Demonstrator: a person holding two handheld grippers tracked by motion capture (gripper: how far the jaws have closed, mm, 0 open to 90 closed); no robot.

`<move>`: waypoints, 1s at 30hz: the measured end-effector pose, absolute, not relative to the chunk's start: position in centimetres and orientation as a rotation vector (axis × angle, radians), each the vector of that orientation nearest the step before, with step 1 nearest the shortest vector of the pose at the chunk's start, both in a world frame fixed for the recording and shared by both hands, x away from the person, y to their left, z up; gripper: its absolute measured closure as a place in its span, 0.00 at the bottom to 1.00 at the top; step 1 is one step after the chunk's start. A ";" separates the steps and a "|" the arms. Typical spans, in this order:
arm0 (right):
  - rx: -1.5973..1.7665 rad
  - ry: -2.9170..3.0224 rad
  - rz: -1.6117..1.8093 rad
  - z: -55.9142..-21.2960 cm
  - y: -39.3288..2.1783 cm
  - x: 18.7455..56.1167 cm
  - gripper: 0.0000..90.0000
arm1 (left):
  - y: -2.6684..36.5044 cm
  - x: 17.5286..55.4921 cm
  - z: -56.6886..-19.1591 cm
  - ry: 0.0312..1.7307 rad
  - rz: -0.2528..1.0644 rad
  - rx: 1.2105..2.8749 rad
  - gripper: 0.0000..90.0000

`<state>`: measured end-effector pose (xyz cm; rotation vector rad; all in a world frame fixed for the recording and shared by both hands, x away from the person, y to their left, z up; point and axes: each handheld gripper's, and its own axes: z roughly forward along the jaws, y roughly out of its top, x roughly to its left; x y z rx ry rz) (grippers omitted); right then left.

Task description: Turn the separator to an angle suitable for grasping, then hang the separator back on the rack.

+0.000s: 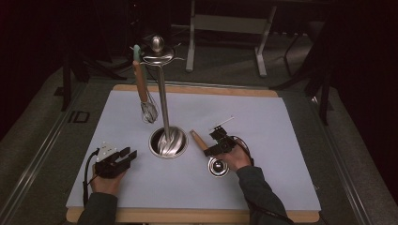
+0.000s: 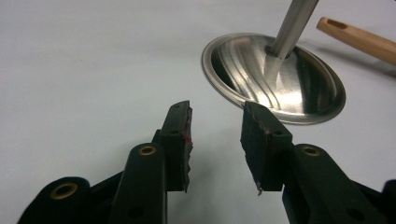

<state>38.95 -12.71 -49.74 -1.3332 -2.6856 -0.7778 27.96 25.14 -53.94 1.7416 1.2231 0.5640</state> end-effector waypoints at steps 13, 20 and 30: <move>-1.319 -2.680 -0.883 -48.7 -13.5 38.4 0.79 | 25.1 27.9 -53.9 1.223 0.567 1.745 0.70; -1.330 -2.686 -0.944 -47.8 -13.8 38.0 0.79 | 25.0 28.0 -53.9 1.223 0.568 1.747 0.70; -1.287 -2.724 -1.053 -46.6 -13.4 37.1 0.79 | 25.0 27.9 -53.9 1.222 0.570 1.749 0.70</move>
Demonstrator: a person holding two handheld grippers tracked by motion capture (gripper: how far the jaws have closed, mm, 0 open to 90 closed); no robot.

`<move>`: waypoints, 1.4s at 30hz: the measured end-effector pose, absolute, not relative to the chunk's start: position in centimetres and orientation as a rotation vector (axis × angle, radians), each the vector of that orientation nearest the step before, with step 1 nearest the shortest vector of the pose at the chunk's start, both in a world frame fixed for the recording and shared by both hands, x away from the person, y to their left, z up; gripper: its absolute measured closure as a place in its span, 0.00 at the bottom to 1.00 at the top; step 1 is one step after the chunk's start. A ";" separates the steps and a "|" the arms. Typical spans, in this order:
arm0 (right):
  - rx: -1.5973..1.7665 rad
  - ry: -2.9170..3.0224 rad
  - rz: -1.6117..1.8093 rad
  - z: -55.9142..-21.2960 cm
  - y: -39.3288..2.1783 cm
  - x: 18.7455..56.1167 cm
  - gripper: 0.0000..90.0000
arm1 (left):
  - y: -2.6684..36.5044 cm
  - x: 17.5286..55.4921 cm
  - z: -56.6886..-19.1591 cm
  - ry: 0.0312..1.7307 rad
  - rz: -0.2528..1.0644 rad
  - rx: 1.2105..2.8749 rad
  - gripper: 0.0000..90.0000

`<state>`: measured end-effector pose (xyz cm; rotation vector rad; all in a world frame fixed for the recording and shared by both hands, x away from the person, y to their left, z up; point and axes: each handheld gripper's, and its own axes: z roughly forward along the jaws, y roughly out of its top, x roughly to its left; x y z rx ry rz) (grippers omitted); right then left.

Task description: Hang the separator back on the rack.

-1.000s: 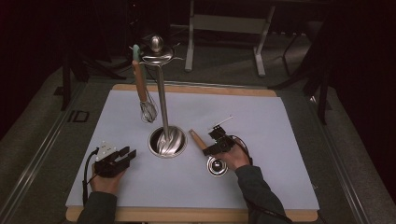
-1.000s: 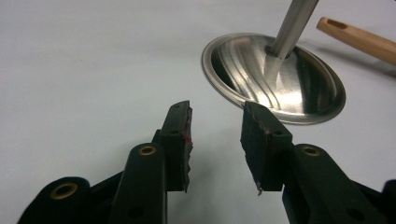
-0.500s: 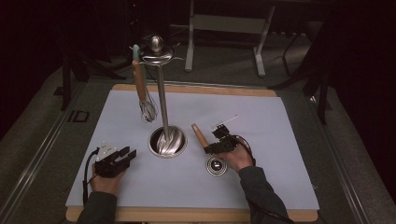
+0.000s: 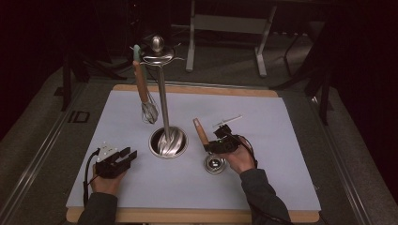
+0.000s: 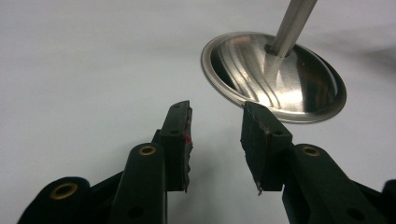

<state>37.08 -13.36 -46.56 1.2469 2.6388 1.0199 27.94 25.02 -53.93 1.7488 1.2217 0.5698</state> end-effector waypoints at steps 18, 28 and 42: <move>1.152 2.563 1.137 -43.8 -12.8 35.6 0.79 | 25.0 27.9 -53.9 1.222 0.571 1.749 0.70; 1.100 2.549 1.183 -42.5 -12.2 34.8 0.79 | 25.0 27.9 -53.9 1.220 0.572 1.752 0.70; 1.034 2.487 1.256 -40.7 -11.6 33.9 0.79 | 25.0 27.9 -53.9 1.219 0.573 1.753 0.70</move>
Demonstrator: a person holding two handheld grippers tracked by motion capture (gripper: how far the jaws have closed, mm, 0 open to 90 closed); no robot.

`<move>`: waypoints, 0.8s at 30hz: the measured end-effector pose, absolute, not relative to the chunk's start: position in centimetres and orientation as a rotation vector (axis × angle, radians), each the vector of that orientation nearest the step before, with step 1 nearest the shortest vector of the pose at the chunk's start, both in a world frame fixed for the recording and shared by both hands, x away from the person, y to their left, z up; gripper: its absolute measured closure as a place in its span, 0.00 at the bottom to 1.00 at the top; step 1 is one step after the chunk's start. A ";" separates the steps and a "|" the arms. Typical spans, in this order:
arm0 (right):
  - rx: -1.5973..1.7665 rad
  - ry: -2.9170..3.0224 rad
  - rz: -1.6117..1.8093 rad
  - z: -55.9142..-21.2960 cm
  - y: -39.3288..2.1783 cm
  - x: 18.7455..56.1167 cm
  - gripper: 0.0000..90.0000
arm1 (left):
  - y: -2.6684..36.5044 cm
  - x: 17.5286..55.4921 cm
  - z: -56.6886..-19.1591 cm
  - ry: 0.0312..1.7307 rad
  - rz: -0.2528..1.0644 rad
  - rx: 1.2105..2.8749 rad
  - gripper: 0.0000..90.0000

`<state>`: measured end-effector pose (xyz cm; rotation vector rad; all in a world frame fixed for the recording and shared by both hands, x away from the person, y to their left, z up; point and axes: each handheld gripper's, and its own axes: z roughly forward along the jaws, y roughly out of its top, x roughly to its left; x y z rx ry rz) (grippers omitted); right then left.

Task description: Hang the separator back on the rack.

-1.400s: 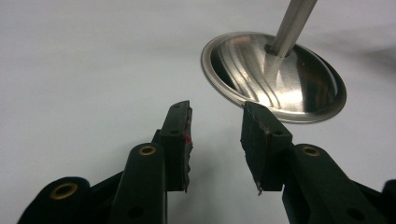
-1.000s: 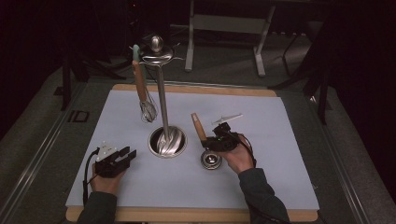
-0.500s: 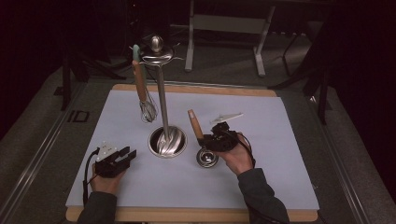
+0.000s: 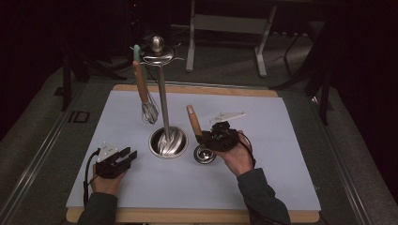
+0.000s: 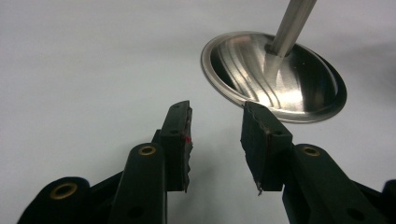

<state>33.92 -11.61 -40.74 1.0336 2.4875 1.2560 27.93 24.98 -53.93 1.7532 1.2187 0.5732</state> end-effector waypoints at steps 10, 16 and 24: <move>0.996 2.485 1.278 -39.9 -11.1 33.7 0.79 | 25.0 27.9 -53.9 1.217 0.573 1.755 0.70; 0.972 2.476 1.291 -39.5 -10.8 33.6 0.79 | 25.0 27.9 -53.9 1.218 0.573 1.753 0.70; 0.963 2.460 1.310 -38.7 -10.7 33.5 0.79 | 25.0 27.9 -53.9 1.217 0.573 1.755 0.70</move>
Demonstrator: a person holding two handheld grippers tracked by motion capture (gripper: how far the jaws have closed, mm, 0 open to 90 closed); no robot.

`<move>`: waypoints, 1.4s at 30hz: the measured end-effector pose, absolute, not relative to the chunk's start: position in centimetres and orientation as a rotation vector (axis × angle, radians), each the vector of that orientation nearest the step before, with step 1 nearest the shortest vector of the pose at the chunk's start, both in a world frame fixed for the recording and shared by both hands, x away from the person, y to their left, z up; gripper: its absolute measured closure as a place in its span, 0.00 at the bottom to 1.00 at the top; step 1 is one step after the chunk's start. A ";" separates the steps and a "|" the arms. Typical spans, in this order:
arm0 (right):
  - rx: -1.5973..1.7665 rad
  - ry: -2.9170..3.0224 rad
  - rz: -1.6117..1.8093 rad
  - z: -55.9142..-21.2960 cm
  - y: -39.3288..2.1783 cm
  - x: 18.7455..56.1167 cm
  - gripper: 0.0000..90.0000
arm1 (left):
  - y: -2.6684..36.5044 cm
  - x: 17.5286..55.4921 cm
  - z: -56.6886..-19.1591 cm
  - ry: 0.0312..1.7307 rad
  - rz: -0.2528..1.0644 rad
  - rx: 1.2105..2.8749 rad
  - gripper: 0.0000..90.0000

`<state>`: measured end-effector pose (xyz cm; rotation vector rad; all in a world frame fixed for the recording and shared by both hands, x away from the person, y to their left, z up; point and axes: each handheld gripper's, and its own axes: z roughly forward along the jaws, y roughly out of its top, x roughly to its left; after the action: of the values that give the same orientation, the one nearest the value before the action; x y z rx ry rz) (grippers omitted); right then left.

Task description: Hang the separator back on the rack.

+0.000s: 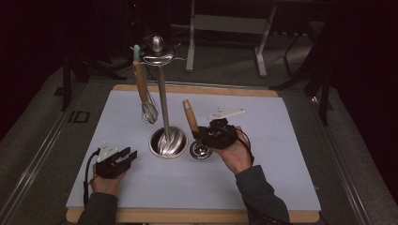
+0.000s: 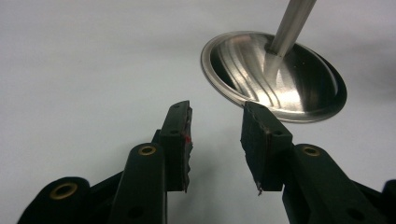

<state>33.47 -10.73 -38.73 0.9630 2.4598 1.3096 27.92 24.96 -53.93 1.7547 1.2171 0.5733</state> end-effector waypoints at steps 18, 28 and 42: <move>0.922 2.431 1.359 -37.5 -10.1 33.2 0.79 | 24.9 27.9 -53.9 1.216 0.576 1.754 0.70; 0.888 2.415 1.382 -36.7 -9.6 32.9 0.79 | 24.9 27.9 -53.9 1.216 0.577 1.758 0.70; 0.840 2.391 1.404 -35.4 -8.9 32.5 0.79 | 24.9 27.9 -53.9 1.216 0.577 1.761 0.70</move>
<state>32.50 -8.86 -35.41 0.8397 2.3912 1.4041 27.93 24.89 -53.93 1.7610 1.2161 0.5765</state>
